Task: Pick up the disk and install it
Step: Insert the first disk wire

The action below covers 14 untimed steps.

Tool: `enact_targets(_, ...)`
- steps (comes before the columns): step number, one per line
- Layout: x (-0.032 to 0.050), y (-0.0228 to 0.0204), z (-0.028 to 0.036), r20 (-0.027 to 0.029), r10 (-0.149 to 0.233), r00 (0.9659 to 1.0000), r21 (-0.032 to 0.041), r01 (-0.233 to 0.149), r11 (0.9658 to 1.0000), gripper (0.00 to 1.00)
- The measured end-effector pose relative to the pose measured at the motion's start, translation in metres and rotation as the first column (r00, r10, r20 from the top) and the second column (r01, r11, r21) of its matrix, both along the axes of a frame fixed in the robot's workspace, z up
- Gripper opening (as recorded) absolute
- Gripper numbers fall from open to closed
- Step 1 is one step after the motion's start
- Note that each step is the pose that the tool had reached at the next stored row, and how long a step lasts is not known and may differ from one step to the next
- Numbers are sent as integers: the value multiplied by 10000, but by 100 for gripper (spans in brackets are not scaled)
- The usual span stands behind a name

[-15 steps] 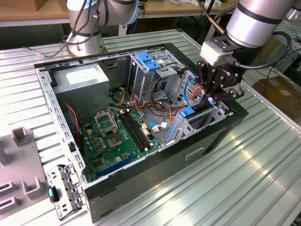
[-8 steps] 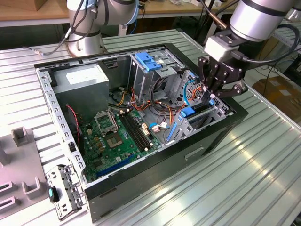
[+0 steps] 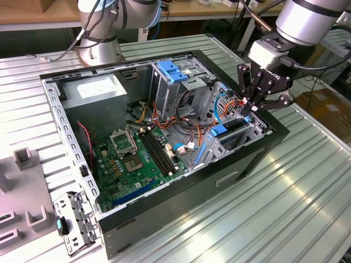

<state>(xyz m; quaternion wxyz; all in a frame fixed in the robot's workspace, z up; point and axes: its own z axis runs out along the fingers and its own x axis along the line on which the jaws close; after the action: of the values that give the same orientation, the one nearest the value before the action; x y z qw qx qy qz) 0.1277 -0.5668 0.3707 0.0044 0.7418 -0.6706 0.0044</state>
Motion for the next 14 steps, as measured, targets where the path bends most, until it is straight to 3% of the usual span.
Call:
enact_targets(4, 194, 17, 0, -4, 36, 10000, 0, -36, 10000, 11)
enact_targets(8, 205, 27, 6, -7, 661, 9978, 2, -661, 9978, 11)
enact_targets(11, 206, 28, 25, -14, 1222, 9925, -2, -1222, 9925, 11)
enact_targets(14, 210, 38, 65, -44, 1470, 9891, 5, -1470, 9891, 11)
